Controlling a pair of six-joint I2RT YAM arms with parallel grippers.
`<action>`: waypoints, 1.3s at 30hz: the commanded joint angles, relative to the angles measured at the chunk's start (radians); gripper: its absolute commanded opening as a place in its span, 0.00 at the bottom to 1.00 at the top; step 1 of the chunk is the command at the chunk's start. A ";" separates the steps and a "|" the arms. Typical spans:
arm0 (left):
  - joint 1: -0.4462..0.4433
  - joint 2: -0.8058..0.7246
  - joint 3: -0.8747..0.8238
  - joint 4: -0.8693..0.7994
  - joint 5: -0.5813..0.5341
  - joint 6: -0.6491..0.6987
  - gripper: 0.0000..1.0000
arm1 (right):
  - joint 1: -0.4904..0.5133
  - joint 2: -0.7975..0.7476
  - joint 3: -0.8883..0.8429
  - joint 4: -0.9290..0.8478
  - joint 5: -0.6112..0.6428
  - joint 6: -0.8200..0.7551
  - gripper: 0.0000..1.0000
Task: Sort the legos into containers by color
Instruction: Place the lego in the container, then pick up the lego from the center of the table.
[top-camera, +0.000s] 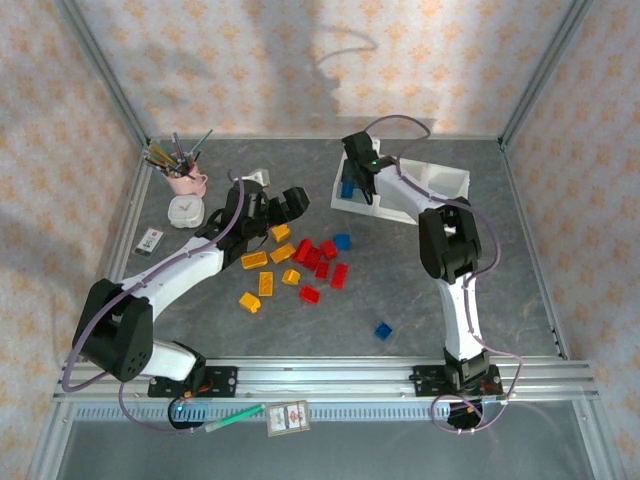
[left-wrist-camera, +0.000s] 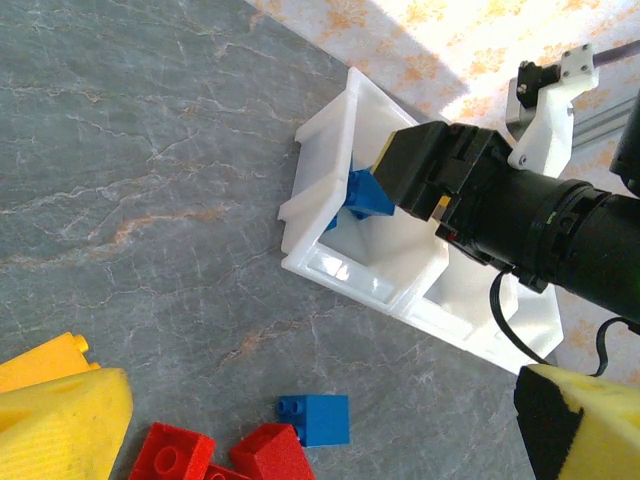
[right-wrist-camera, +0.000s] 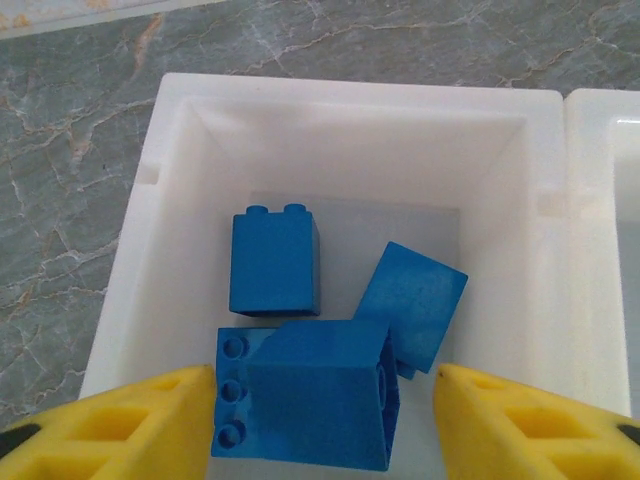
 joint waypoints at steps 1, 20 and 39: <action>0.010 -0.003 0.036 -0.007 0.009 0.025 0.99 | 0.002 -0.053 0.020 -0.037 0.002 -0.011 0.61; 0.006 -0.151 -0.114 -0.048 0.047 0.002 0.99 | 0.093 -0.439 -0.517 0.034 -0.098 0.108 0.71; -0.004 -0.230 -0.271 -0.005 0.018 -0.068 0.99 | 0.213 -0.392 -0.646 0.106 -0.071 0.280 0.80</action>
